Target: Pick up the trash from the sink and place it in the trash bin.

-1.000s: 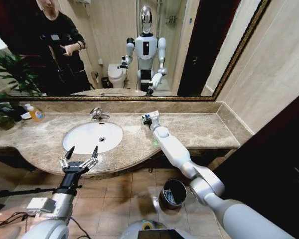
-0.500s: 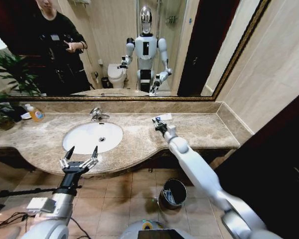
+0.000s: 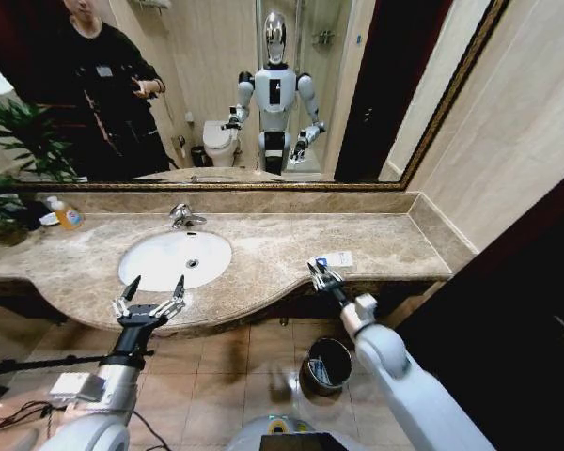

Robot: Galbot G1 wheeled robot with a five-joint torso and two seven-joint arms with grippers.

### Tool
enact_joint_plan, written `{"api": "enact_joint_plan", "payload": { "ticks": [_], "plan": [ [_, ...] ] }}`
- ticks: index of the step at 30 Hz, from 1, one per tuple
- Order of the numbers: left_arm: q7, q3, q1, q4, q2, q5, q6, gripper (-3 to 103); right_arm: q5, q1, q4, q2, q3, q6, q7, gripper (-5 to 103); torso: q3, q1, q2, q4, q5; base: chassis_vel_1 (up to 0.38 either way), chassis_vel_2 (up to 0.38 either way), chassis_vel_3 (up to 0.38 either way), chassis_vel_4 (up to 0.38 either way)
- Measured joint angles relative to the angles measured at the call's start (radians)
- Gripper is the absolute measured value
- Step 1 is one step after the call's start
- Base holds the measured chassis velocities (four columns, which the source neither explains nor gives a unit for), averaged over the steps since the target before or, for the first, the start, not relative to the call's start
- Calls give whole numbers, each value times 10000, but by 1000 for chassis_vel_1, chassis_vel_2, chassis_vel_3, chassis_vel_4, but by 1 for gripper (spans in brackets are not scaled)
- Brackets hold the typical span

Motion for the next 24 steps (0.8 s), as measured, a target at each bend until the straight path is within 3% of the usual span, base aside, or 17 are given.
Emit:
{"api": "enact_joint_plan", "payload": {
  "ticks": [6,12,18,24],
  "plan": [
    [0,0,0,1,0,0,0,100,-473,-1516,203,313,962,580,-371,20,1,2,0,-3,0,0,0,0,0],
    [-1,0,0,0,0,0,0,100,-982,-3088,-638,1273,1768,1639,-1258,20,0,1,0,-5,-2,0,0,0,0],
    [-2,0,0,1,0,-1,0,100,-1462,-2758,-2444,1708,1688,2152,-1510,20,1,1,-1,-4,-2,0,0,0,0],
    [-2,0,0,1,0,-1,0,100,-2069,-1167,-6117,2088,1114,2904,-1305,20,2,2,-2,-2,-2,0,0,0,0]
  ]
}}
